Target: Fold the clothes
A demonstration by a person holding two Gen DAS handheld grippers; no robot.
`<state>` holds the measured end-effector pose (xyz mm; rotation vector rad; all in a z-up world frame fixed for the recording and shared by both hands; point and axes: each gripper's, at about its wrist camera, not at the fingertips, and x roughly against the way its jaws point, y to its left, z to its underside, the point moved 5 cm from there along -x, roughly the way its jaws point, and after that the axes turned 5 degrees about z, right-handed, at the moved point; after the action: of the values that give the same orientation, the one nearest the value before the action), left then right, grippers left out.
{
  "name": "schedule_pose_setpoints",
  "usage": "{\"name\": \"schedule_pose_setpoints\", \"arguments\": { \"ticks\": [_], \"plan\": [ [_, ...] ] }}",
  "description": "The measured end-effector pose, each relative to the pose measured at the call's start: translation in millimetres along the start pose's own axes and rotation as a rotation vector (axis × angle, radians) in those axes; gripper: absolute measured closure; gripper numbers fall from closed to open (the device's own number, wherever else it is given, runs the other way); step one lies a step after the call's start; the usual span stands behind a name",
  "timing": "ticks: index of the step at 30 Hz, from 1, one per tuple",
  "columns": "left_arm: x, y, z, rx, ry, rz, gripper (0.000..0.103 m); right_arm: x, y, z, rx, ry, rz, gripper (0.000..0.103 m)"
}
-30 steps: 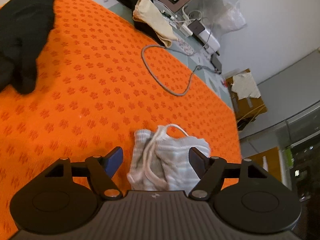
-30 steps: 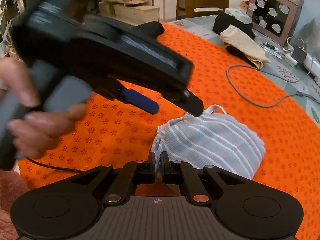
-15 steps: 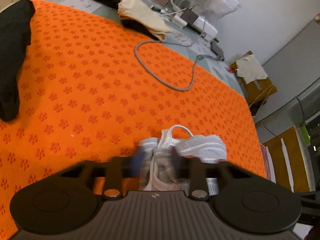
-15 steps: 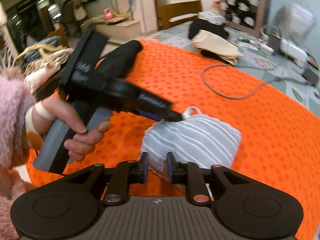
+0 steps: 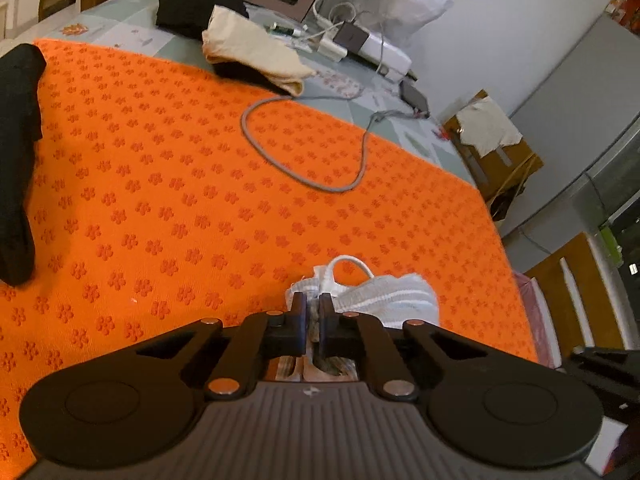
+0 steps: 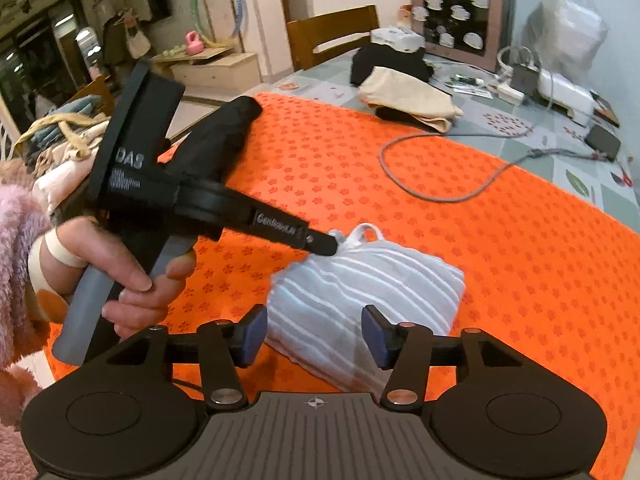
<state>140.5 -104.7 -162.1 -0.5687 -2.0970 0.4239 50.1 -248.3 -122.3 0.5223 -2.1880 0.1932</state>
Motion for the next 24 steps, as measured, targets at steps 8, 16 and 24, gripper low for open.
{"name": "schedule_pose_setpoints", "arguments": {
  "ticks": [8,16,24],
  "plan": [
    [14,-14,-12,0.038,0.025,0.085,0.097,-12,13,-11,0.043,-0.001,0.030,0.039],
    [17,-42,-25,0.080,0.065,0.166,0.097,-16,7,-12,-0.005,0.020,0.101,0.038],
    [2,-75,-36,0.216,0.149,0.263,0.097,-1,-17,-7,-0.115,-0.008,0.168,0.035]
  ]
}}
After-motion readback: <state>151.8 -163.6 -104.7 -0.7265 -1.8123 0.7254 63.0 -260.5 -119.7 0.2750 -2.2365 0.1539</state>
